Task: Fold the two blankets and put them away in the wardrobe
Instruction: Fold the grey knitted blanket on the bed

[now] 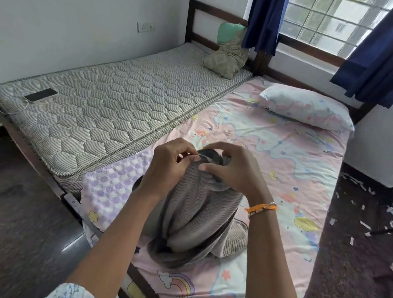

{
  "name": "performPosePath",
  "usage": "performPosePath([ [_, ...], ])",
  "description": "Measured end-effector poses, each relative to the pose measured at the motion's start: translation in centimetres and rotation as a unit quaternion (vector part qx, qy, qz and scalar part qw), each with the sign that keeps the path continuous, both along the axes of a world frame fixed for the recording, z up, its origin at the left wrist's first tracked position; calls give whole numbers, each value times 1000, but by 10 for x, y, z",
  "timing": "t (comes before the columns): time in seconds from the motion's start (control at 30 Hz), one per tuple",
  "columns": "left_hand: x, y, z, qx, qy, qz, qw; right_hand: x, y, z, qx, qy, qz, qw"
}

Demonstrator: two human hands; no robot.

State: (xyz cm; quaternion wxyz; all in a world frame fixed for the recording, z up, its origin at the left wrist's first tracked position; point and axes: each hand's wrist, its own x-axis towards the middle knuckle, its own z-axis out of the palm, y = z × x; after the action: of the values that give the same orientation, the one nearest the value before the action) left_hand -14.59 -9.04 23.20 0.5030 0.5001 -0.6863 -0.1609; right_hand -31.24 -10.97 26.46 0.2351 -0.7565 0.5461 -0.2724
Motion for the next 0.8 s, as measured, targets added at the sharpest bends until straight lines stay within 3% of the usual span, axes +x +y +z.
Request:
performPosePath([
  [0.07, -1, 1, -1, 1, 4, -17, 1000, 5, 0, 0, -34, 73, -27, 996],
  [0.2, -2, -1, -4, 30, 40, -42, 998, 8, 3, 5, -90, 37, -66, 993],
  [0.43, 14, 3, -36, 104, 16, -60, 993, 7, 1, 18, -156, -13, -122, 980],
  [0.67, 42, 7, -44, 209, 58, -82, 973, -8, -5, 15, -138, -54, -174, 973],
  [0.8, 52, 5, -42, 208, 62, -24, 976, -19, -4, 11, -121, -57, -210, 968],
])
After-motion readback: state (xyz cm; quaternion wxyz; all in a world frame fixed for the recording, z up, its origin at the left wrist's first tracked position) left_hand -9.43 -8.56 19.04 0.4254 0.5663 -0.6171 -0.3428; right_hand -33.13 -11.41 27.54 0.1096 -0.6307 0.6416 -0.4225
